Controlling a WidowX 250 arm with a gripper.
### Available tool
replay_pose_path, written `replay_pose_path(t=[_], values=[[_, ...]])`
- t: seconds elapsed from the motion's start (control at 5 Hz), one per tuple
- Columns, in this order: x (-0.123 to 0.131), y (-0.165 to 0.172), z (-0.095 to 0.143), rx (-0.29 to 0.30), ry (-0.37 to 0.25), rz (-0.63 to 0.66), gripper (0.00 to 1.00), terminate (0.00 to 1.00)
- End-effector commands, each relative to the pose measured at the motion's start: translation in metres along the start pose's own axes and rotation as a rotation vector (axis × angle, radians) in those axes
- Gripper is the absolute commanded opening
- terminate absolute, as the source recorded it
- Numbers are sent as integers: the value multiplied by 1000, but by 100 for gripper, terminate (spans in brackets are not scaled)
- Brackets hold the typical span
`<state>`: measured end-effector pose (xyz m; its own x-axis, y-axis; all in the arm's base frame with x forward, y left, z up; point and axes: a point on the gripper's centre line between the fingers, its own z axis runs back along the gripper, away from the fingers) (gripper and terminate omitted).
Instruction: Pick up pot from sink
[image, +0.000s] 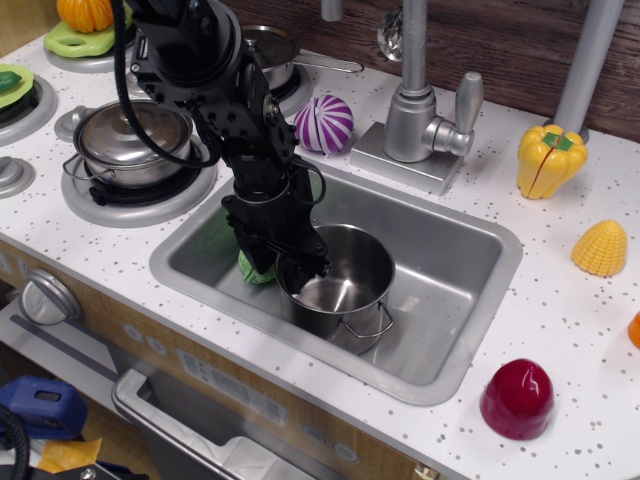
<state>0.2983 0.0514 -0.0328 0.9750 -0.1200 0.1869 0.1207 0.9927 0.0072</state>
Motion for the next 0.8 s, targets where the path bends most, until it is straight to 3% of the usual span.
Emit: replay_pose_path(t=[0.0,0.2,0.6], values=[[13,-3,26,53,-29,9,0,0],[19,-6,40,86,-19,-1,0,0],[41,18,97,139,40,-101,0,0]])
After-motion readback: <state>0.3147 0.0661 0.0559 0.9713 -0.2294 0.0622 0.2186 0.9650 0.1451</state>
